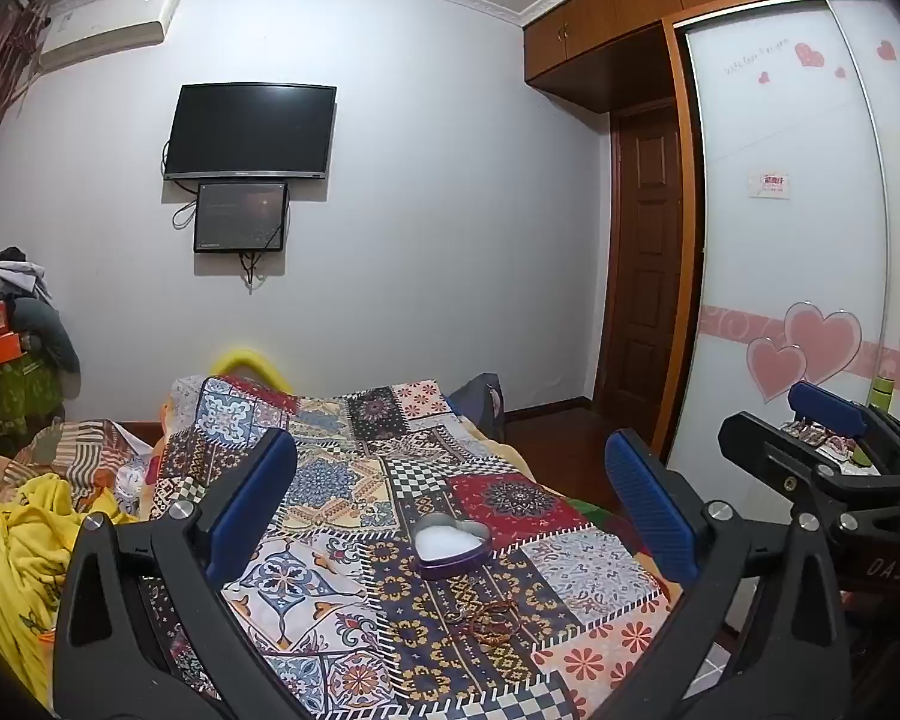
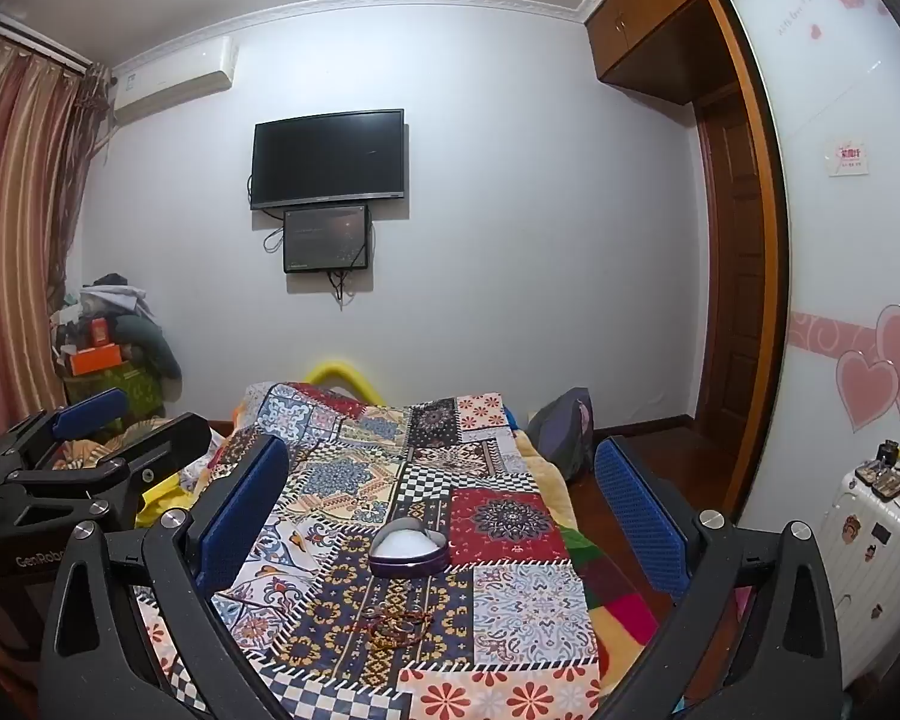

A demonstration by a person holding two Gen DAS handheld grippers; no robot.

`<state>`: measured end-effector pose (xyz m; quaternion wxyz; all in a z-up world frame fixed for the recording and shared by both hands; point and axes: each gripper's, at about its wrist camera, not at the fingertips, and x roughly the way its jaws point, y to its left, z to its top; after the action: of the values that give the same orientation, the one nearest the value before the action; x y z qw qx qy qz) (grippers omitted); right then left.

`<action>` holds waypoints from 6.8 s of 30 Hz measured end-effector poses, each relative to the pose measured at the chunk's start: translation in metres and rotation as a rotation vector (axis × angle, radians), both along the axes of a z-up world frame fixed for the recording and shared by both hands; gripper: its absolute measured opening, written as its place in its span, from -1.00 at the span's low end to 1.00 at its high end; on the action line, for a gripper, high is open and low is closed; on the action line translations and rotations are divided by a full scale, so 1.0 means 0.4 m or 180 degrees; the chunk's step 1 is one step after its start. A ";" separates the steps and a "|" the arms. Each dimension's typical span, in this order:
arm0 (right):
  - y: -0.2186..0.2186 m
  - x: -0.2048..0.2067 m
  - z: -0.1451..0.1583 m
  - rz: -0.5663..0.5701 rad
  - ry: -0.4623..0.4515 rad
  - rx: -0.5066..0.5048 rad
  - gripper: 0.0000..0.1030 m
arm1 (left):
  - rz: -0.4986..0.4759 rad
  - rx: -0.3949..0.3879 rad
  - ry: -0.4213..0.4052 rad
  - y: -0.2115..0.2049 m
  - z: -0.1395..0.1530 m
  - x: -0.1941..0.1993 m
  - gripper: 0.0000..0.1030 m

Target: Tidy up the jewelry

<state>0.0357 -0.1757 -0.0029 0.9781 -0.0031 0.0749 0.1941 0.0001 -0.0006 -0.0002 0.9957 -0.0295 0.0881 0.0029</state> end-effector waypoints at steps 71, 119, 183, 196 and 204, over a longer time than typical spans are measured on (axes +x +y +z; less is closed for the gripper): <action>0.153 0.443 -0.470 0.0741 0.2027 -0.0819 -0.02 | -0.0395 -0.0220 0.2327 0.132 -0.508 0.457 0.10; 0.138 0.453 -0.462 0.0843 0.2063 -0.0826 -0.29 | -0.0698 -0.0398 0.2453 0.068 -0.540 0.491 -0.78; 0.199 0.587 -0.355 0.0873 0.1670 -0.0722 -0.65 | -0.0630 -0.0410 0.1841 0.135 -0.366 0.593 -0.78; 0.221 0.649 -0.407 0.1063 0.1863 -0.0897 -0.65 | -0.0781 -0.0488 0.2038 0.133 -0.415 0.692 -0.78; 0.230 0.656 -0.414 0.1084 0.1853 -0.1022 -0.65 | -0.0837 -0.0561 0.2124 0.132 -0.433 0.730 -0.78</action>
<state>0.2983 -0.0836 -0.1686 0.8566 -0.1136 0.3778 0.3326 0.2923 0.0521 -0.1734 0.8977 -0.1010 0.4108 -0.1232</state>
